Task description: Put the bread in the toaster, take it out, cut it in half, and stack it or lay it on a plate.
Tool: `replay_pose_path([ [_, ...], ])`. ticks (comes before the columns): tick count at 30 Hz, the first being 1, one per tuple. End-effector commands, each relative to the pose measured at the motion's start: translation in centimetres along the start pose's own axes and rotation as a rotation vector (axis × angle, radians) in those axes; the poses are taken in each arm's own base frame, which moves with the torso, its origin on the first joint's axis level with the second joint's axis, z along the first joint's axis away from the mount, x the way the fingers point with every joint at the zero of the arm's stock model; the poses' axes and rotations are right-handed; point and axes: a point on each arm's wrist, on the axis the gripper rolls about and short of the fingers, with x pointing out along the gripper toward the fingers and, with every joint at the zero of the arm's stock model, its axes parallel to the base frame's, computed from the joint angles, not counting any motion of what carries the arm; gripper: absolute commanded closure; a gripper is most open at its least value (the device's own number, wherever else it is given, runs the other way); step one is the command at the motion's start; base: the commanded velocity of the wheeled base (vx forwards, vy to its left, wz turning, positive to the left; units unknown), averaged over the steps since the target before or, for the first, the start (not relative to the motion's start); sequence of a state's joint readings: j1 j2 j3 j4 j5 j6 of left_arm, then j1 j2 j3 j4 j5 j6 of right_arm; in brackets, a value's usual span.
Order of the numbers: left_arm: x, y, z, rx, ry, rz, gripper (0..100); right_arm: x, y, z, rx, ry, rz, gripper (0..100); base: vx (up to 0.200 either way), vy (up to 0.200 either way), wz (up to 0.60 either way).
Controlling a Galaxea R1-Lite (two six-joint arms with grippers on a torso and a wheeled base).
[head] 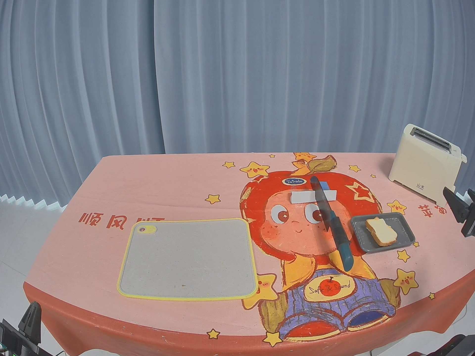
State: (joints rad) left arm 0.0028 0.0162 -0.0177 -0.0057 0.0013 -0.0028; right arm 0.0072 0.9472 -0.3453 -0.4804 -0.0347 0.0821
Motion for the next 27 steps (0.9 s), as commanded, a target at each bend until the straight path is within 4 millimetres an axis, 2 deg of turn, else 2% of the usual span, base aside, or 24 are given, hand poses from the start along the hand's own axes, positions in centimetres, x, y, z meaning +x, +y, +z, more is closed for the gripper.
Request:
replay_pose_path([
  [1, 0.0, 0.0, -0.5, 0.000, 0.001, 0.001, 100, -1.5, -0.3, 0.0, 0.002, -0.053, -0.020, 0, 0.000, 0.000, 0.00],
  [7, 0.0, 0.0, -0.5, 0.000, 0.001, 0.001, 100, -3.4, -0.6, -0.2, -0.052, -0.118, -0.049, 0, 0.000, 0.000, 0.00],
  [27, 0.0, 0.0, -0.5, 0.000, 0.001, 0.001, 100, -4.9, -0.8, -1.0, -0.055, -0.159, -0.072, 0, 0.000, 0.000, 0.00],
])
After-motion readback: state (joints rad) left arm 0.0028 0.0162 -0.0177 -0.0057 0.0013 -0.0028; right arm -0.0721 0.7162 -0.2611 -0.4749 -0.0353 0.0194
